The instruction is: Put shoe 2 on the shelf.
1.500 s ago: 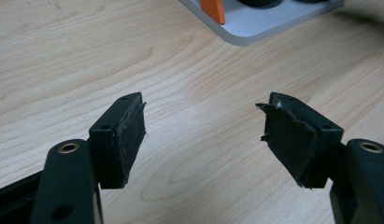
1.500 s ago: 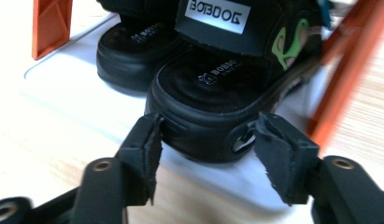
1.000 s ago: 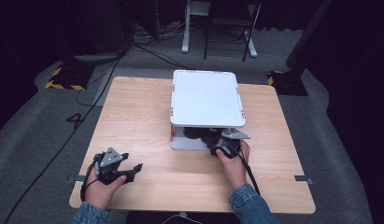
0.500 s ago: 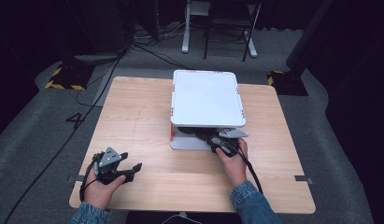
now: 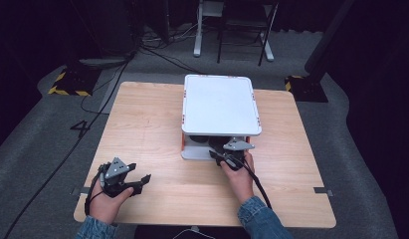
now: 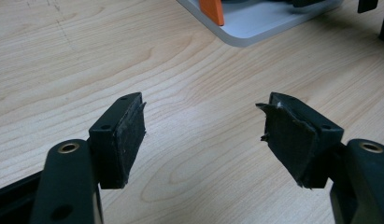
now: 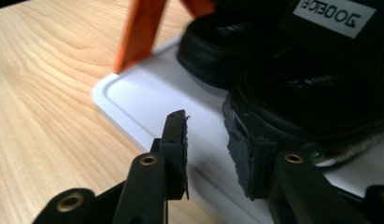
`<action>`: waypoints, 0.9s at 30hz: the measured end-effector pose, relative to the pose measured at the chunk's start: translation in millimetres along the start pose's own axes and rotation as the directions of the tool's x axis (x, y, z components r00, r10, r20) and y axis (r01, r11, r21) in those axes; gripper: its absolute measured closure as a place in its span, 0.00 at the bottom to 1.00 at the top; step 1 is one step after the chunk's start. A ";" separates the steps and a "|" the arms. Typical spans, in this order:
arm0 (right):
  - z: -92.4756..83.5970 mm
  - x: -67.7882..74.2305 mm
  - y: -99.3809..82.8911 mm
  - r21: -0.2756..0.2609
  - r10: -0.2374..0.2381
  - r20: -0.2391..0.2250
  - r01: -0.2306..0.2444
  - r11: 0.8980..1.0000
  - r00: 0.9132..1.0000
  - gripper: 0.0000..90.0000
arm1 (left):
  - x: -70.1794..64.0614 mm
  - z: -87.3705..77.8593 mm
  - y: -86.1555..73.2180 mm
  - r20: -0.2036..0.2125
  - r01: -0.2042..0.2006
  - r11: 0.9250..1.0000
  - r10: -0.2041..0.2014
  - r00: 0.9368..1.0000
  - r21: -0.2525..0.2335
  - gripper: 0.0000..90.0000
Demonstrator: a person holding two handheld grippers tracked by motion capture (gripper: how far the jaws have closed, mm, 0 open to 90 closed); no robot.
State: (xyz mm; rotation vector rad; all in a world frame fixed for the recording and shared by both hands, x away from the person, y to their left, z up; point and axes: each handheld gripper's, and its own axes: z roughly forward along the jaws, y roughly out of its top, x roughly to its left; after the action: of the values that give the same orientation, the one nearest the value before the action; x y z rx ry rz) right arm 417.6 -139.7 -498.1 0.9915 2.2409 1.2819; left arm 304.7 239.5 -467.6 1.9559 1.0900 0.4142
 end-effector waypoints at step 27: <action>-115.5 -28.8 -1.5 -0.079 -0.005 0.010 0.006 0.997 1.000 0.47 | 3.3 -7.1 1.9 -0.003 0.015 1.000 -0.015 1.000 -0.014 0.33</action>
State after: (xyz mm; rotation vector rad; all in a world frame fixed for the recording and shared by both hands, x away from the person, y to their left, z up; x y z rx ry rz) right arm 365.3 -229.8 -440.5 0.9602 2.1661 1.3496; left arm 303.3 245.3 -462.2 1.9346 1.1006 0.4159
